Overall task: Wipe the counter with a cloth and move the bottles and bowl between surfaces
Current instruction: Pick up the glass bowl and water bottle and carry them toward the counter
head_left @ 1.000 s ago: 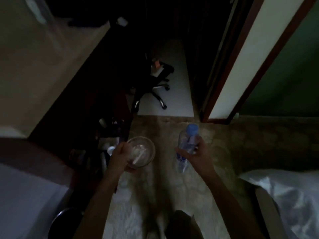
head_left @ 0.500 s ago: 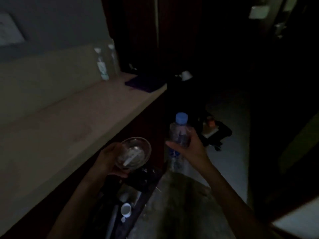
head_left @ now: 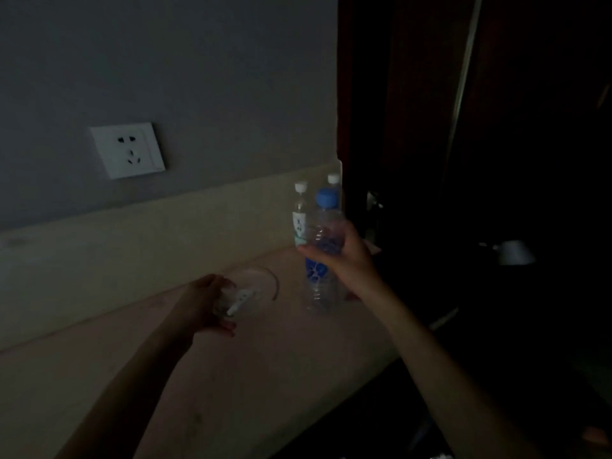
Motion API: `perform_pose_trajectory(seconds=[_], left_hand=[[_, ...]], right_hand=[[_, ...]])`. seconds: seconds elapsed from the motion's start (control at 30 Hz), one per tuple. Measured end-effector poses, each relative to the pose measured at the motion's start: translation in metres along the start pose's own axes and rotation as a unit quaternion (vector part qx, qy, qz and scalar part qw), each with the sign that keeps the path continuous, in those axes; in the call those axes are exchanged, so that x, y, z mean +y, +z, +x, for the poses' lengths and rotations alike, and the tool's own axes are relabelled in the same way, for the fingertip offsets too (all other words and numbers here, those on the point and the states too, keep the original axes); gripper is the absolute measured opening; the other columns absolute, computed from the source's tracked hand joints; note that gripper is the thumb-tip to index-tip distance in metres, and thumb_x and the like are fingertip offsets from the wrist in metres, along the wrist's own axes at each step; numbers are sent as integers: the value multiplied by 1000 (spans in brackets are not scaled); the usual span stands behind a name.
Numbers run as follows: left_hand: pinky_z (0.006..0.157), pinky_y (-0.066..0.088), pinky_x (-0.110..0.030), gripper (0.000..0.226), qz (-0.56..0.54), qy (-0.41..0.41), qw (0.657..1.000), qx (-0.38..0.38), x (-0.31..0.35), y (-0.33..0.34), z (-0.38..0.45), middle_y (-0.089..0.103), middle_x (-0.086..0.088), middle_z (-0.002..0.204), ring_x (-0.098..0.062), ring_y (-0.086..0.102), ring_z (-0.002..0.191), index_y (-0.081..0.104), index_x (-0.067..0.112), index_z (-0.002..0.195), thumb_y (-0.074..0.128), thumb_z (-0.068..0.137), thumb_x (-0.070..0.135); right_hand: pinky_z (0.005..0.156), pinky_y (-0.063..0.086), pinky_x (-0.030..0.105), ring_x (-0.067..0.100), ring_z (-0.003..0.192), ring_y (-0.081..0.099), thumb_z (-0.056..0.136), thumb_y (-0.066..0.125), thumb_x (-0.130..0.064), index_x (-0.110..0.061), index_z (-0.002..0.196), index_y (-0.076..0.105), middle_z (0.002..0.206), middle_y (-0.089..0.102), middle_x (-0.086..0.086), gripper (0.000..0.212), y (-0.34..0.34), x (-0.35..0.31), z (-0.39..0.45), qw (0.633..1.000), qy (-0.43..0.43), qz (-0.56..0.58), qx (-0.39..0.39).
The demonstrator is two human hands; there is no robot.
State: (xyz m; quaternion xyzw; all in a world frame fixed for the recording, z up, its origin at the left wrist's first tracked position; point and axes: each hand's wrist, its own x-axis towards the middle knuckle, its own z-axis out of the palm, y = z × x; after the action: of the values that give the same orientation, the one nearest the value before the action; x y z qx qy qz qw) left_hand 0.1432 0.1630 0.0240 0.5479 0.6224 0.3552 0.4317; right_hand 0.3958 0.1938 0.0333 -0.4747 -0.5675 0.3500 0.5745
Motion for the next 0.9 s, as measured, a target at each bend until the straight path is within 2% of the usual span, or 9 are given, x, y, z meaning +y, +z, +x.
perform_pose_trajectory(seconds=[0.17, 0.23, 0.27, 0.33, 0.43, 0.57, 0.67, 0.8, 0.9], left_hand=[[69, 56, -29, 42, 62, 10, 995, 80, -4, -11, 51, 69, -25, 96, -35, 72, 81, 66, -4, 108, 67, 92, 34], [51, 55, -21, 41, -89, -63, 993, 44, -7, -12, 63, 67, -20, 82, -29, 71, 63, 62, 1, 106, 46, 102, 39], [53, 55, -19, 31, -115, -74, 984, 111, -11, -12, 70, 65, -18, 83, -30, 70, 64, 59, 4, 109, 50, 101, 33], [58, 50, -16, 60, -67, -124, 990, 8, -26, -20, 90, 68, -19, 90, -33, 73, 72, 63, 4, 109, 87, 70, 43], [64, 52, -18, 98, 40, -45, 996, 70, -61, -24, 111, 71, -22, 91, -31, 76, 77, 62, 6, 111, 99, 30, 49], [65, 51, -16, 90, 21, -60, 989, 133, -50, -16, 119, 71, -23, 99, -30, 76, 82, 70, -7, 102, 103, 28, 34], [74, 48, -19, 51, -41, -122, 979, 161, -25, 3, 117, 64, -26, 119, -30, 70, 104, 61, -5, 122, 82, 80, 13], [51, 61, -29, 26, -101, -157, 962, 201, -15, 15, 112, 62, -16, 81, -21, 68, 63, 54, 5, 122, 40, 105, 18], [66, 60, -24, 41, -70, -106, 977, 173, -21, 14, 117, 66, -15, 89, -27, 71, 73, 61, -1, 116, 68, 91, 31]], right_hand=[[91, 53, 31, 3, 98, 63, 59, 88, -41, -33, 102, 52, 105, 64, -11, 57, 48, 19, 73, 997, -8, -5, -80], [80, 48, 16, -4, 94, 60, 66, 87, -33, -24, 110, 51, 104, 62, -13, 58, 63, 24, 96, 994, -20, -8, -105], [77, 45, 12, -3, 94, 60, 67, 87, -32, -22, 112, 50, 104, 61, -14, 59, 69, 27, 107, 993, -24, -8, -114], [74, 43, 9, -3, 92, 59, 69, 86, -32, -22, 112, 48, 101, 58, -18, 58, 79, 30, 123, 990, -33, -14, -134], [83, 48, 18, 3, 96, 59, 68, 86, -35, -22, 117, 47, 101, 56, -20, 64, 90, 35, 141, 987, -33, -14, -154], [87, 49, 26, 8, 102, 59, 66, 85, -40, -22, 121, 46, 112, 59, -11, 69, 98, 40, 149, 986, -37, -16, -160], [87, 49, 27, 9, 101, 60, 65, 86, -41, -28, 114, 45, 109, 59, -11, 66, 102, 45, 156, 988, -34, -24, -151], [89, 49, 30, 12, 101, 60, 65, 86, -40, -26, 115, 48, 109, 61, -8, 64, 107, 50, 157, 991, -14, -18, -135], [90, 51, 32, 13, 102, 61, 64, 85, -42, -20, 118, 50, 111, 63, -5, 68, 112, 54, 155, 993, -11, -13, -116]])
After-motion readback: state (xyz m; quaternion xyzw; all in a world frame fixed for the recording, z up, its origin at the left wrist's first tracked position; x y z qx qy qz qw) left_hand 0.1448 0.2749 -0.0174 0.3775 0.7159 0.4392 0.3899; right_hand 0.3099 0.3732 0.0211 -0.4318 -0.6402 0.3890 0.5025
